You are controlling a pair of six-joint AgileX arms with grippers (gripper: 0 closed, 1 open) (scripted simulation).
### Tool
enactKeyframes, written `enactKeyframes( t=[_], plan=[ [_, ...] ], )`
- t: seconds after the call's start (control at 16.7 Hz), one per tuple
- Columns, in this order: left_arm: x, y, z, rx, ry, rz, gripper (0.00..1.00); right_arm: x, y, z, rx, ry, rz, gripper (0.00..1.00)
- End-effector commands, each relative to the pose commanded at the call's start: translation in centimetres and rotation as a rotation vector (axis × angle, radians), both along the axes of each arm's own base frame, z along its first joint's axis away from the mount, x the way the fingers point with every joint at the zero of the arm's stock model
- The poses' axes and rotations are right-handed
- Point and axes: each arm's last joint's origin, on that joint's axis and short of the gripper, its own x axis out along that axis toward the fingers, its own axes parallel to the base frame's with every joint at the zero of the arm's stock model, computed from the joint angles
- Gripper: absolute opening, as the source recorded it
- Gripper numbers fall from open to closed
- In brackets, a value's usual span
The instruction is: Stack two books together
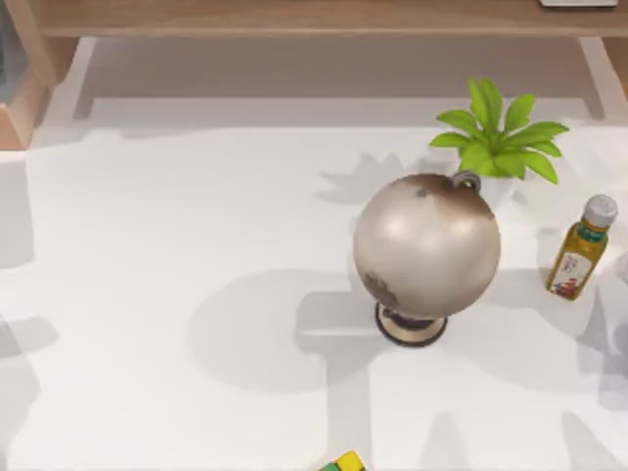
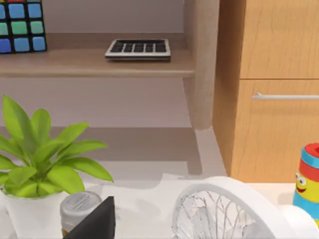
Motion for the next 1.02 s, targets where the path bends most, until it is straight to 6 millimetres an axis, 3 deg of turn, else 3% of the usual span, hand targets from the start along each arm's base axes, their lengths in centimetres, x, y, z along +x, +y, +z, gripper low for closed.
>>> enactKeyframes(
  t=[0.24, 0.42, 1.02],
  plan=[
    [-1.5, -1.7, -6.2, -0.014, 0.164, -0.085, 0.00, 0.0, 0.0, 0.0, 0.000, 0.000, 0.000, 1.00],
    [-2.3, -2.8, -8.8, -0.036, 0.234, -0.131, 0.00, 0.0, 0.0, 0.0, 0.000, 0.000, 0.000, 1.00],
    [-2.1, -3.1, -9.5, -0.041, 0.247, -0.139, 0.00, 0.0, 0.0, 0.0, 0.000, 0.000, 0.000, 1.00]
  ],
)
